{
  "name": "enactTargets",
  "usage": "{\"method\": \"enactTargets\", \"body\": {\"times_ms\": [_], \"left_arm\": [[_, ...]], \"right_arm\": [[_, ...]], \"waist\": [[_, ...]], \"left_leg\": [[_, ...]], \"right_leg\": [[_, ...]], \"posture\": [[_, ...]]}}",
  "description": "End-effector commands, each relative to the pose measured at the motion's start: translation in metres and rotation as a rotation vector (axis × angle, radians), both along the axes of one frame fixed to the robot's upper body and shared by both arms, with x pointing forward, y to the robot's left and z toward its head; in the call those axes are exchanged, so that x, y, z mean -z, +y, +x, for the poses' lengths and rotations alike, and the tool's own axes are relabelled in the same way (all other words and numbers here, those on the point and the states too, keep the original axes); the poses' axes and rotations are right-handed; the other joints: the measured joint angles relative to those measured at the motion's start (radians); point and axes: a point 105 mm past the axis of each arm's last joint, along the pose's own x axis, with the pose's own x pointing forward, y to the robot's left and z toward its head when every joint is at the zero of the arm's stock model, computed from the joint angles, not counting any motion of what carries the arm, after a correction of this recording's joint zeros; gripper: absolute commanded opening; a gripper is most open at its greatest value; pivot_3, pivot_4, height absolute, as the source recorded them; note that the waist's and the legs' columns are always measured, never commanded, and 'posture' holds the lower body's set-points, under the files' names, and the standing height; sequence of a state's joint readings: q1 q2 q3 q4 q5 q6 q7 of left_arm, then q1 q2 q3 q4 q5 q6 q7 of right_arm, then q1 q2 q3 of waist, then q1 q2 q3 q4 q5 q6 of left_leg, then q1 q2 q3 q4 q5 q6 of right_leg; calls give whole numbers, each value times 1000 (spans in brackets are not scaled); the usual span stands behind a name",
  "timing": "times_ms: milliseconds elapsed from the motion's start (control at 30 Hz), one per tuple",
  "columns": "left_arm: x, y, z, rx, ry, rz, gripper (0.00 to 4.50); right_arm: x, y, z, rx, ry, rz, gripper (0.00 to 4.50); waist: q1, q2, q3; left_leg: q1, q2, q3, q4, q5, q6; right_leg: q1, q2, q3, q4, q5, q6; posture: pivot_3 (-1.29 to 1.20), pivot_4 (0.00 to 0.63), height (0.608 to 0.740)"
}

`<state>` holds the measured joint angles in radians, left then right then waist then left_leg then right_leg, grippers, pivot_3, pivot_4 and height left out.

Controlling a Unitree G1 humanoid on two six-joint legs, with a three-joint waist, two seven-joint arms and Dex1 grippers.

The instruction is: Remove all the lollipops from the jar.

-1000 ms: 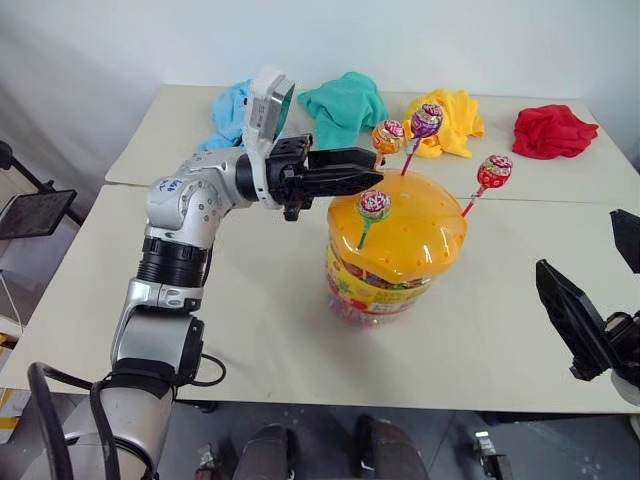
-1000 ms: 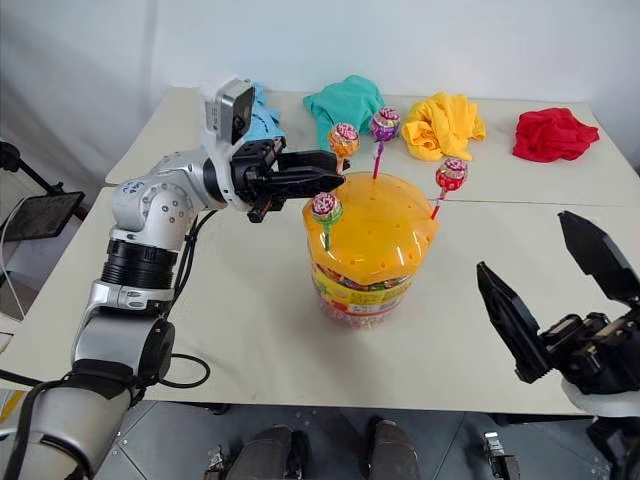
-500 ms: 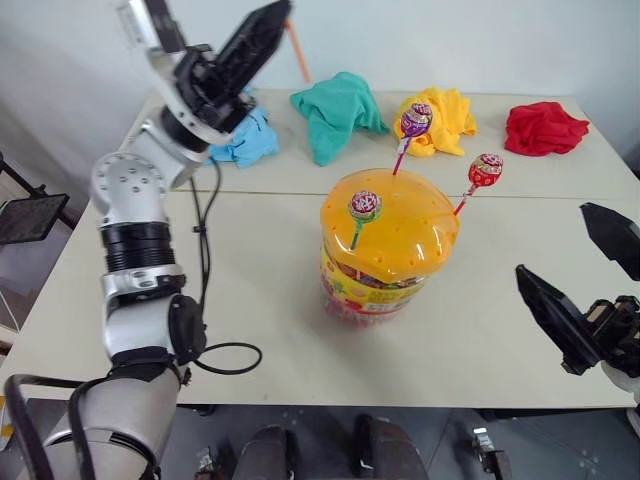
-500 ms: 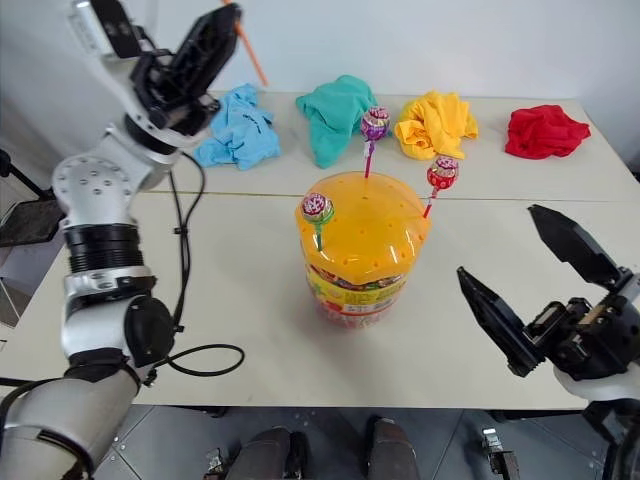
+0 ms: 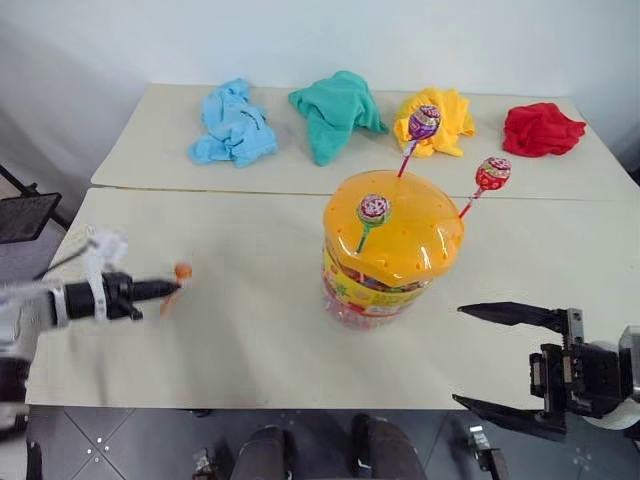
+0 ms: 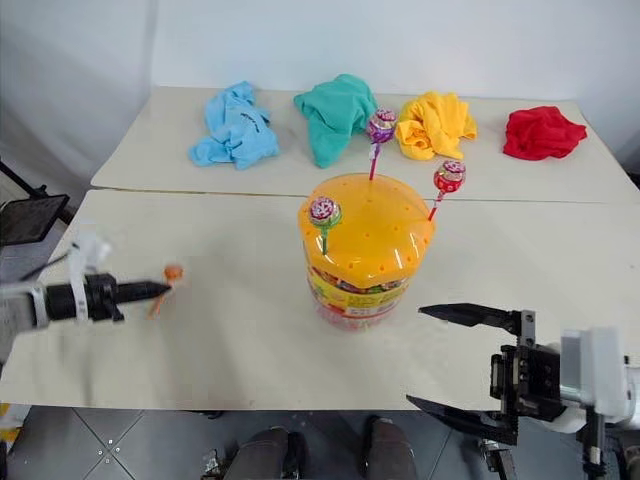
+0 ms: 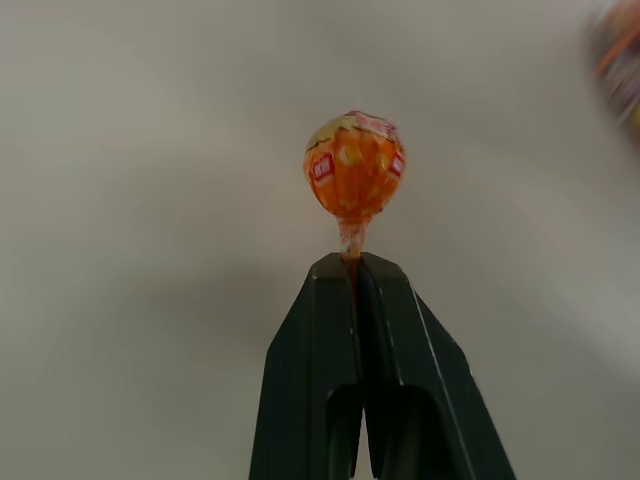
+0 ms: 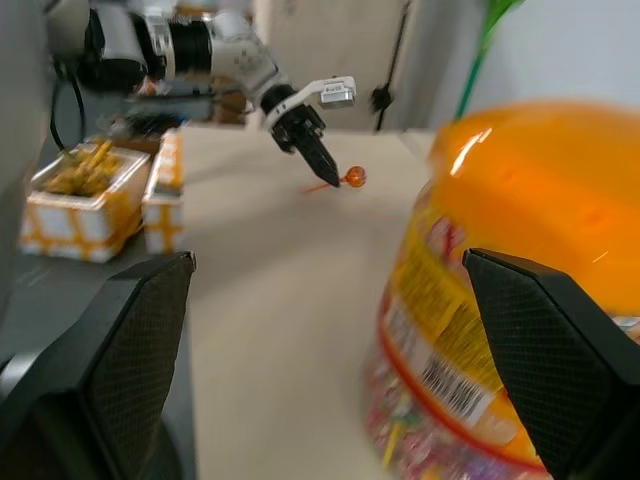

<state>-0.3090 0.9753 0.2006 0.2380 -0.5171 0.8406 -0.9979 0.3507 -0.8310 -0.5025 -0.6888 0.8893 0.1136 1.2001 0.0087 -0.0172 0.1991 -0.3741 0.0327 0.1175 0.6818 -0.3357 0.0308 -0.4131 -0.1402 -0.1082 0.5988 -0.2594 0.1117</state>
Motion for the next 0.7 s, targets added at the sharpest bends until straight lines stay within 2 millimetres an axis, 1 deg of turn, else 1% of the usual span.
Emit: {"method": "enactTargets", "body": {"times_ms": [33,100,167,200,233,367,400,433,500,567,600,633,667,700], "left_arm": [[1,1,-7,-26,-13,44,20],[6,-4,-13,-40,-1,10,20],[16,-5,-21,-56,25,18,481],[17,-5,-26,-37,29,32,635],[17,-6,-29,-23,31,41,932],[-10,8,-20,20,-139,123,2127],[-20,8,-18,55,-196,110,2418],[-31,6,-17,96,-255,92,2716],[-54,3,-20,221,-336,104,2716],[-71,-10,-26,373,-378,99,2716],[-79,-17,-27,416,-393,67,2716],[-93,-33,-29,490,-409,-8,2716],[-102,-43,-32,541,-415,-57,2716],[-108,-59,-36,623,-425,-90,2716]], "right_arm": [[2,-1,2,-20,-12,-33,4500],[2,-2,7,-10,-17,-21,4500],[1,-4,15,27,-27,6,4500],[0,-5,17,38,-31,15,4500],[-1,-6,18,44,-34,20,4500],[-10,-10,22,112,-82,67,4500],[-12,-12,23,132,-85,81,4500],[-14,-14,24,151,-87,95,4500],[-18,-17,25,193,-92,122,4500],[-24,-20,25,228,-103,152,4500],[-29,-21,26,247,-108,177,4500],[-35,-22,25,272,-117,211,4500],[-40,-24,25,289,-121,233,4500],[-46,-24,25,304,-126,275,4500]], "waist": [[5,-1,-1],[5,1,-1],[5,3,-1],[5,3,-1],[5,4,-2],[5,6,-2],[6,6,-2],[6,6,-2],[6,5,-2],[12,4,-2],[13,4,-2],[15,5,-2],[18,6,-2],[18,6,-1]], "left_leg": [[1,0,0,0,-1,-1],[1,0,0,0,-1,-2],[2,1,0,-1,-2,-3],[2,1,0,-1,-2,-4],[3,1,0,-2,-2,-4],[3,2,3,-2,-2,-5],[3,1,4,-2,-4,-8],[3,2,4,-2,-4,-9],[3,1,5,-2,-4,-9],[2,2,5,-1,-4,-9],[2,2,6,-1,-4,-9],[2,1,6,-1,-5,-9],[2,0,6,-1,-5,-8],[1,-1,6,-1,-5,-8]], "right_leg": [[0,-7,1,-2,0,0],[0,-8,0,-3,0,0],[0,-8,0,-2,0,0],[0,-7,-1,-2,0,0],[0,-7,-1,-2,0,0],[-1,-7,-3,-2,0,0],[-1,-7,-5,-2,0,0],[-2,-7,-7,-2,0,0],[-2,-7,-8,-2,0,-1],[-2,-7,-9,-2,0,-1],[-3,-7,-9,-2,0,-1],[-3,-7,-9,-2,0,-1],[-3,-7,-9,-2,0,-1],[-3,-7,-10,-1,0,-1]], "posture": [[0,150,740],[0,150,740],[0,150,740],[0,150,740],[0,150,740],[0,150,740],[0,150,740],[0,150,740],[0,150,740],[0,150,740],[0,150,740],[0,150,740],[0,150,740],[0,150,740]]}}
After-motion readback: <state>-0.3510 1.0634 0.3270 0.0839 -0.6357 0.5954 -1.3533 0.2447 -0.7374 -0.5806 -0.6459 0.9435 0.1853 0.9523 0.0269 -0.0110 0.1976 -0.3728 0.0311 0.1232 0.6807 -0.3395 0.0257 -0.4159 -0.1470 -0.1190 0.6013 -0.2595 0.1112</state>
